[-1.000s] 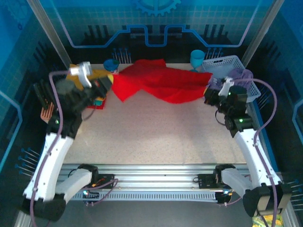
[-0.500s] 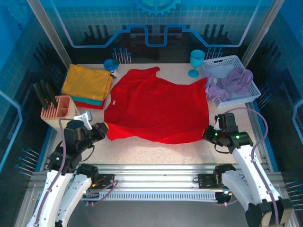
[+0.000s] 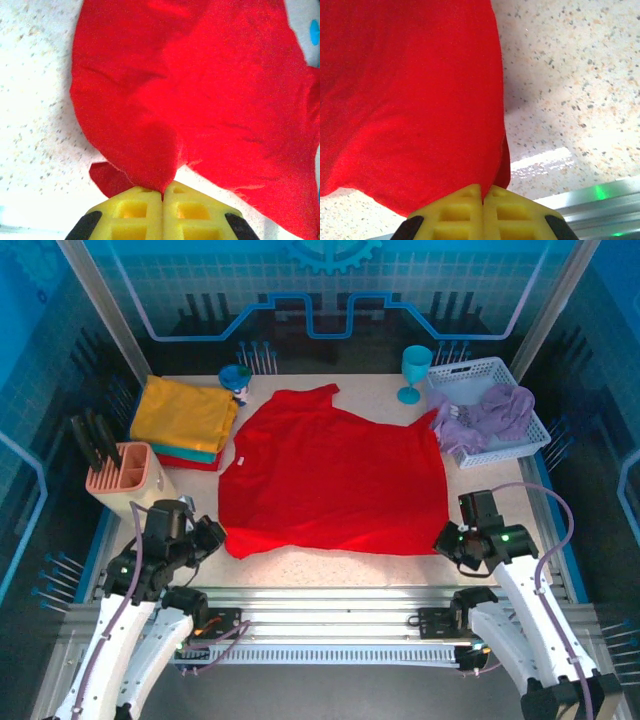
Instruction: Fold and stack the t-shirts
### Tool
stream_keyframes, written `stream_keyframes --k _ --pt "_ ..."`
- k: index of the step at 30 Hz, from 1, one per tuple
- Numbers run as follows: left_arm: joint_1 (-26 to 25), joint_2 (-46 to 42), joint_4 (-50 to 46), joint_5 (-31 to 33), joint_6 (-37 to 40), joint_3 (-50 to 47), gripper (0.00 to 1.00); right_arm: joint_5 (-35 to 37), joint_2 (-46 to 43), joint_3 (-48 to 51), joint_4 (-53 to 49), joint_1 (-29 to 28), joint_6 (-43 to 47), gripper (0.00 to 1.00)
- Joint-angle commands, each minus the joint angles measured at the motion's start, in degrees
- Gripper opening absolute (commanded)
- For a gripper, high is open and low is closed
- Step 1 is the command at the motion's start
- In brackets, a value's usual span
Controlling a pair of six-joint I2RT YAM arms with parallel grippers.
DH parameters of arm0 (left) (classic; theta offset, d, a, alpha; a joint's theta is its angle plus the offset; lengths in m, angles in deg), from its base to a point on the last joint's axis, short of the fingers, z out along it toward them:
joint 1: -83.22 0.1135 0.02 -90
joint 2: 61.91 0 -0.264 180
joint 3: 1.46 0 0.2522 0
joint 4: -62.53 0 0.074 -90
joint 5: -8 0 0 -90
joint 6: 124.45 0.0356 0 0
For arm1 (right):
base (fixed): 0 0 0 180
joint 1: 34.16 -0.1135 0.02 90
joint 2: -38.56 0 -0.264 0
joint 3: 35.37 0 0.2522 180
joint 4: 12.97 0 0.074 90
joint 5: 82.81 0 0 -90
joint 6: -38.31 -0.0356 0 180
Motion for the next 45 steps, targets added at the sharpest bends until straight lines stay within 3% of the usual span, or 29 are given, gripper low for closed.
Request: stream_keyframes --k 1,11,16,18,22,24,26,30,34,41,45 --pt "-0.3 -0.2 -6.0 -1.1 -3.2 2.6 0.00 3.3 -2.0 0.4 -5.7 -0.9 -2.5 0.00" --pt "-0.3 -2.4 -20.6 -0.5 -4.9 9.9 0.00 4.8 -1.5 -0.1 -5.9 -1.0 -3.4 0.00" --pt "-0.3 -1.8 -19.0 -1.0 -4.4 5.9 0.00 4.1 -0.7 0.6 -5.1 -1.0 -3.0 0.02" --pt "-0.3 -0.9 -18.3 -2.6 -4.7 4.5 0.00 4.1 -1.1 0.9 -5.6 -1.0 -2.9 0.08" --pt "-0.3 0.6 -21.1 0.1 -1.9 5.9 0.50 5.2 -2.9 0.1 -5.9 -1.0 -3.3 0.68" --pt "-0.3 2.3 -20.3 1.7 0.5 8.3 0.82 4.8 -3.2 0.6 -3.6 -0.8 -2.9 0.82" --pt "-0.3 7.6 -17.6 1.3 4.0 11.3 0.92 4.9 -1.5 0.6 -1.2 -0.8 -2.6 0.92" --pt "-0.3 17.7 -6.9 -3.3 9.6 16.7 0.94 4.7 0.8 -1.3 8.2 -1.1 0.5 0.90" --pt "-0.3 27.6 10.6 -7.5 12.4 19.1 0.93 4.7 5.4 -3.1 22.3 -1.1 7.6 0.86" --pt "-0.4 47.6 31.8 -9.2 20.0 30.6 0.92 6.5 23.9 -13.0 36.8 0.4 18.4 0.78" --pt "-0.4 60.4 35.0 -8.8 27.5 40.4 0.91 5.9 34.6 -21.1 40.6 1.8 21.2 0.70"
